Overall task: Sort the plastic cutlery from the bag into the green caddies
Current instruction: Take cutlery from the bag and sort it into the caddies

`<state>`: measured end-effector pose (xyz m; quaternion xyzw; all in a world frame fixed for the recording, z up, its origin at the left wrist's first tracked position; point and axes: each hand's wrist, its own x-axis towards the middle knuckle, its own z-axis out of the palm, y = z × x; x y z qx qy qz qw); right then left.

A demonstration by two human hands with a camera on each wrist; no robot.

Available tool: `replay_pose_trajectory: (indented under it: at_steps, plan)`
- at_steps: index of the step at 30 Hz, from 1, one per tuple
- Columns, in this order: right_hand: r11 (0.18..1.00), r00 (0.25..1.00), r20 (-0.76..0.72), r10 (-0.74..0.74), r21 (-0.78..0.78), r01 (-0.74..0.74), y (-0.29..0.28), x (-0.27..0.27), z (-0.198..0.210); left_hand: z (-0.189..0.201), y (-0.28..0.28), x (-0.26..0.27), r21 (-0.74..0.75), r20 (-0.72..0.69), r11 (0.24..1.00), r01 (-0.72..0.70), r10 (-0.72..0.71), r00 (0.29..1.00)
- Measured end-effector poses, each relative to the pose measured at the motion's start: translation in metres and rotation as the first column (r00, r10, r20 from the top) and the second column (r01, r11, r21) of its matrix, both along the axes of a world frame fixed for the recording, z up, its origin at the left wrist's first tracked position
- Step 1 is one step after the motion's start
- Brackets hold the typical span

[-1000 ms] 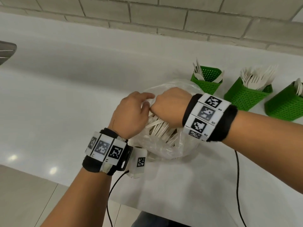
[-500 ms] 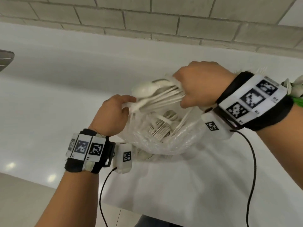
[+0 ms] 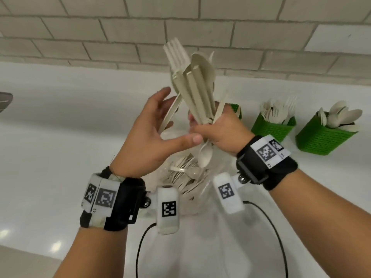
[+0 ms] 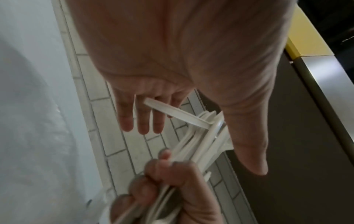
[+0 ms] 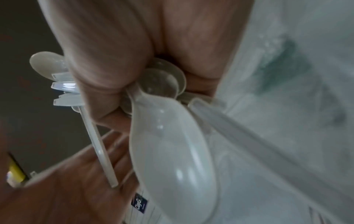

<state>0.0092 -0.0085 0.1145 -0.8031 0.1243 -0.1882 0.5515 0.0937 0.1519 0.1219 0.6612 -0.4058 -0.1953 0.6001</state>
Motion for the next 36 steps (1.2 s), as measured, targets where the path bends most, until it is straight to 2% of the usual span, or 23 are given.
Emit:
replay_pose_trajectory:
  at_steps: [2, 4, 7, 10, 12, 15, 18, 21, 23, 25, 27, 29, 34, 36]
  plan:
    - [0.998, 0.998, 0.029, 0.052, 0.023, -0.053, 0.012, 0.001, -0.006, 0.003, -0.019, -0.008, -0.047, -0.003, 0.998, 0.05, -0.05, 0.999]
    - [0.998, 0.998, 0.042, 0.051, -0.027, -0.05, 0.023, 0.007, -0.016, -0.002, -0.038, -0.018, -0.081, -0.022, 0.996, -0.032, 0.03, 0.999]
    - [0.962, 1.0, 0.008, 0.011, -0.274, -0.009, 0.028, 0.006, -0.027, -0.011, -0.053, -0.027, -0.128, -0.133, 0.976, -0.175, 0.158, 0.978]
    - [0.972, 0.993, 0.088, 0.076, -0.23, -0.054, 0.021, -0.008, -0.015, 0.0, -0.061, -0.035, -0.197, -0.111, 0.95, -0.243, 0.225, 0.968]
    - [0.954, 0.987, 0.13, 0.089, -0.298, -0.047, 0.013, -0.019, -0.001, 0.016, -0.069, -0.047, -0.27, -0.075, 0.925, -0.268, 0.257, 0.964]
    - [0.9, 0.999, 0.036, 0.013, -0.436, 0.005, -0.011, -0.054, 0.016, 0.037, -0.084, -0.066, -0.358, -0.028, 0.912, -0.202, 0.205, 0.978]
    - [0.942, 0.993, -0.117, 0.018, -0.33, -0.056, -0.04, -0.101, 0.016, 0.037, -0.109, -0.086, -0.374, -0.024, 0.914, -0.158, 0.161, 0.987]
    - [0.948, 0.995, -0.085, -0.058, -0.317, 0.028, -0.069, -0.129, -0.014, 0.016, -0.141, -0.122, -0.3, -0.036, 0.952, -0.055, 0.046, 0.998]
    - [0.948, 0.988, -0.116, -0.099, -0.313, 0.059, -0.087, -0.143, -0.046, -0.015, -0.161, -0.143, -0.2, -0.061, 0.98, 0.013, -0.025, 0.998]
    - [0.955, 0.96, -0.253, -0.121, -0.295, 0.043, -0.1, -0.158, -0.079, -0.056, -0.178, -0.155, -0.061, -0.138, 0.997, 0.038, -0.047, 0.989]
    - [0.949, 0.885, -0.451, -0.114, -0.313, -0.038, -0.106, -0.17, -0.101, -0.095, -0.19, -0.164, 0.074, -0.227, 0.996, 0.054, -0.036, 0.973]
    - [0.942, 0.829, -0.552, -0.089, -0.318, -0.11, -0.107, -0.178, -0.117, -0.119, -0.195, -0.172, 0.14, -0.301, 0.988, 0.07, -0.025, 0.953]
    - [0.982, 0.815, -0.577, -0.051, -0.179, -0.066, -0.116, -0.193, -0.122, -0.129, -0.204, -0.175, 0.159, -0.367, 0.987, 0.028, 0.033, 0.93]
    - [0.998, 0.837, -0.547, 0.015, -0.046, -0.049, -0.118, -0.198, -0.119, -0.13, -0.204, -0.171, 0.152, -0.432, 0.988, -0.013, 0.078, 0.899]
